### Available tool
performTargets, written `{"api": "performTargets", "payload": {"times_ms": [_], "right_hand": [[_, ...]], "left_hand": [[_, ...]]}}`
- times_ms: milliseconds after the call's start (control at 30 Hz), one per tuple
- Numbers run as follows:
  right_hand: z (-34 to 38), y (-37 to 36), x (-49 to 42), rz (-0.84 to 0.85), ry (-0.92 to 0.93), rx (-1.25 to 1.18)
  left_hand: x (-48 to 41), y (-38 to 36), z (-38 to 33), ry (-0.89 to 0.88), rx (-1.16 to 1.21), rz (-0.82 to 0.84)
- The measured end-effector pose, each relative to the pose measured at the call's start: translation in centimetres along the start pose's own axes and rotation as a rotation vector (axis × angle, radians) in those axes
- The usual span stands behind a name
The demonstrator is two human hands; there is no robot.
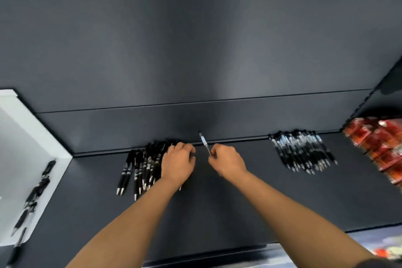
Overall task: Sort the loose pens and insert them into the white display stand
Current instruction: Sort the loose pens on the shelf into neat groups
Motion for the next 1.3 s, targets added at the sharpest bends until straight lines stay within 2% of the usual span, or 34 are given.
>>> {"api": "performTargets", "payload": {"times_ms": [133, 300, 533, 667, 800, 867, 967, 1067, 1300], "right_hand": [[-6.3, 3.7, 0.9, -0.090, -0.134, 0.057], [-13.7, 7.1, 2.5, -0.146, -0.321, 0.122], [-20.4, 11.3, 3.4, -0.197, -0.473, 0.254], [-22.5, 12.2, 3.2, -0.136, -0.518, 0.302], [-23.2, 10.4, 3.5, 0.059, -0.459, 0.349], [-23.2, 9.7, 3.9, 0.097, -0.442, 0.363], [-21.7, 9.9, 4.0, 0.069, -0.357, 0.406], [-18.3, 9.9, 2.8, 0.025, -0.177, 0.463], [-5.6, 6.6, -1.0, -0.011, 0.262, 0.445]], "left_hand": [[-0.7, -2.0, -6.9, -0.193, 0.012, 0.066], [-1.2, -4.6, -13.3, -0.343, 0.114, 0.167], [-1.7, -7.8, -16.8, -0.425, 0.139, 0.246], [-1.2, -8.9, -16.6, -0.416, 0.126, 0.270], [-0.7, -9.2, -15.4, -0.345, 0.121, 0.272], [-0.1, -9.1, -15.0, -0.317, 0.118, 0.271], [0.8, -8.3, -14.6, -0.270, 0.111, 0.240], [1.3, -6.7, -13.4, -0.217, 0.094, 0.172], [1.3, -0.7, -6.7, -0.070, 0.071, 0.035]]}}
Point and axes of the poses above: each hand's wrist, its own x-axis away from the middle knuckle, its own y-axis out of the back of the hand, z = x × y, the point moved 10 cm from there along -x, towards the middle knuckle, and after that the axes turned 12 degrees about y, right-handed, at the moved point
